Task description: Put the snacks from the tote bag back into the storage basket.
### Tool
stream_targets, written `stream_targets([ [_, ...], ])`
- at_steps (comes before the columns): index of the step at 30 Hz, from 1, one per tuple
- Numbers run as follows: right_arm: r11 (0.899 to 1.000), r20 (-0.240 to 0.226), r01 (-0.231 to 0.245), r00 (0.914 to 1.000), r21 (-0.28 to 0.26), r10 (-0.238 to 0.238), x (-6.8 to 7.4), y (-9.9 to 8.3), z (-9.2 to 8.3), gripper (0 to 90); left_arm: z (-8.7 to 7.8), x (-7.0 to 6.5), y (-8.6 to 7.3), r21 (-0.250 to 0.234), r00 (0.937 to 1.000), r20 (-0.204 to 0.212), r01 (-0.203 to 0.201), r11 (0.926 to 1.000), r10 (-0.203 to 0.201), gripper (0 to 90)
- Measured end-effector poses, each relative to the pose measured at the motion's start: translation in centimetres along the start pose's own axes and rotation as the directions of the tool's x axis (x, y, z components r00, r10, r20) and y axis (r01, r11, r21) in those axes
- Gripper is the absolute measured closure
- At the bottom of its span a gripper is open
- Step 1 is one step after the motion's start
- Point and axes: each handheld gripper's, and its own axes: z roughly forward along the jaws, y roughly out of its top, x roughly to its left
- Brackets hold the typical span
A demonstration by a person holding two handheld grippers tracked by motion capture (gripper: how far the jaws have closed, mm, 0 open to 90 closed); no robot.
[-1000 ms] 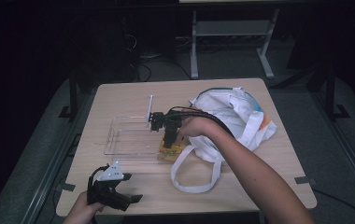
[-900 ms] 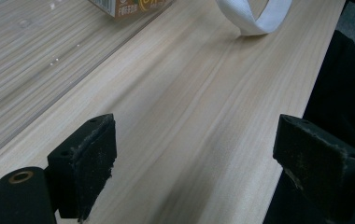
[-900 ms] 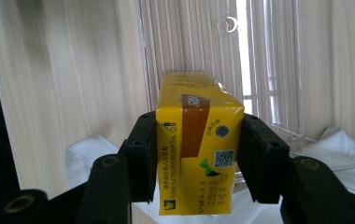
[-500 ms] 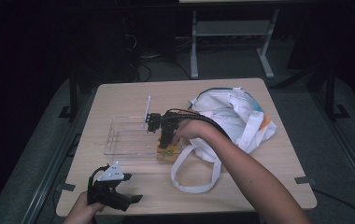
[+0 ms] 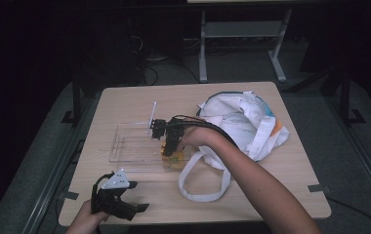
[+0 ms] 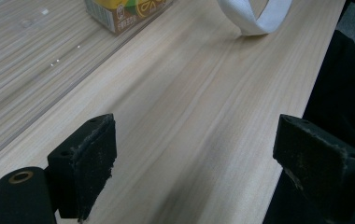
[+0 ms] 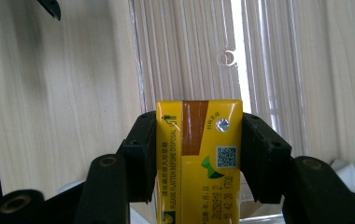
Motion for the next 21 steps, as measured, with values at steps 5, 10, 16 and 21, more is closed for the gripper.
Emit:
stream_targets([
  [5,1.0,0.006,-0.018,0.9998,-0.02,0.018,-0.2,-0.5,0.0,36.7,0.0,0.1,0.0,0.001,1.0,-0.001,-0.001,1.0,0.001,13.2],
  [10,0.995,-0.002,-0.05,0.9988,-0.082,0.05,-0.3,-1.6,-0.9,31.4,0.0,0.1,0.1,-0.001,1.0,-0.002,0.001,1.0,-0.001,13.2],
  [16,0.986,0.003,-0.083,0.9964,-0.147,0.085,-0.3,-3.2,-2.2,29.1,0.0,0.2,0.2,-0.003,1.0,-0.007,-0.003,1.0,0.003,13.2],
  [21,0.97,0.028,-0.125,0.9906,-0.21,0.134,-0.4,-5.2,-3.6,29.1,0.1,0.1,0.1,-0.017,1.0,-0.004,0.006,0.9998,-0.006,13.2],
])
